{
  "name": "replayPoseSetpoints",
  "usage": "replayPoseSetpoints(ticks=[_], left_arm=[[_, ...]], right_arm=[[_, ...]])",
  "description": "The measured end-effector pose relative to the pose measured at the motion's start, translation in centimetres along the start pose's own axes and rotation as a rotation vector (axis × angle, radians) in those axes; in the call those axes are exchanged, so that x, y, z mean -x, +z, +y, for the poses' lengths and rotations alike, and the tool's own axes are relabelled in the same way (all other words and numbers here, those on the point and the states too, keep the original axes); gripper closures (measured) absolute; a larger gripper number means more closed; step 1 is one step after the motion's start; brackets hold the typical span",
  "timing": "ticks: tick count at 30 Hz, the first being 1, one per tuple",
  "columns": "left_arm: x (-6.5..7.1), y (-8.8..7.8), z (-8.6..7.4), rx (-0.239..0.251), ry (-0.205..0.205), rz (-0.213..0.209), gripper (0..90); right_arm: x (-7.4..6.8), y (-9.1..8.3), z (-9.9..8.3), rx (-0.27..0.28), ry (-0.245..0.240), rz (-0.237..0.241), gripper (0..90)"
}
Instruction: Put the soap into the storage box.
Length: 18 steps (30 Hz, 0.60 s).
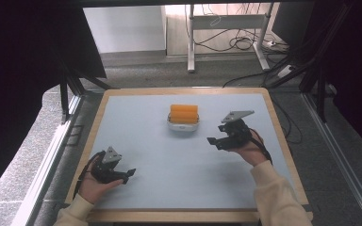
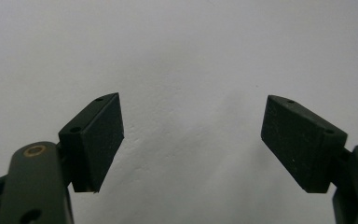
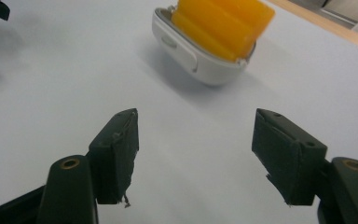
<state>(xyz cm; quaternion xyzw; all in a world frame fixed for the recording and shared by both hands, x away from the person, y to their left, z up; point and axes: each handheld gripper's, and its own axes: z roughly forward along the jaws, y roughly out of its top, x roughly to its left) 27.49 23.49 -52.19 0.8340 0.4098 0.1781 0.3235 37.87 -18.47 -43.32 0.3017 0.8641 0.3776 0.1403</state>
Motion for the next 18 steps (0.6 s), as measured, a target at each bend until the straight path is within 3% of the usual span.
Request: replayPoseSetpoints(ticks=[4,9,12,18], left_arm=[[0.0,0.0,0.0,0.002,0.004,0.000,21.1],[-0.1,-0.1,0.1,0.005,0.003,0.003,21.1],[-0.2,0.0,0.2,0.007,0.002,0.005,21.1],[-0.3,-0.1,0.4,0.011,-0.008,0.002,21.0]], right_arm=[[-0.8,-1.1,-2.7,0.010,0.027,-0.022,32.2],[-1.9,-1.2,-5.0,-0.015,0.016,-0.030,31.2],[-1.9,-0.9,-5.5,-0.025,0.011,-0.045,30.8],[-1.7,-1.5,-5.2,0.042,0.031,-0.052,28.3]])
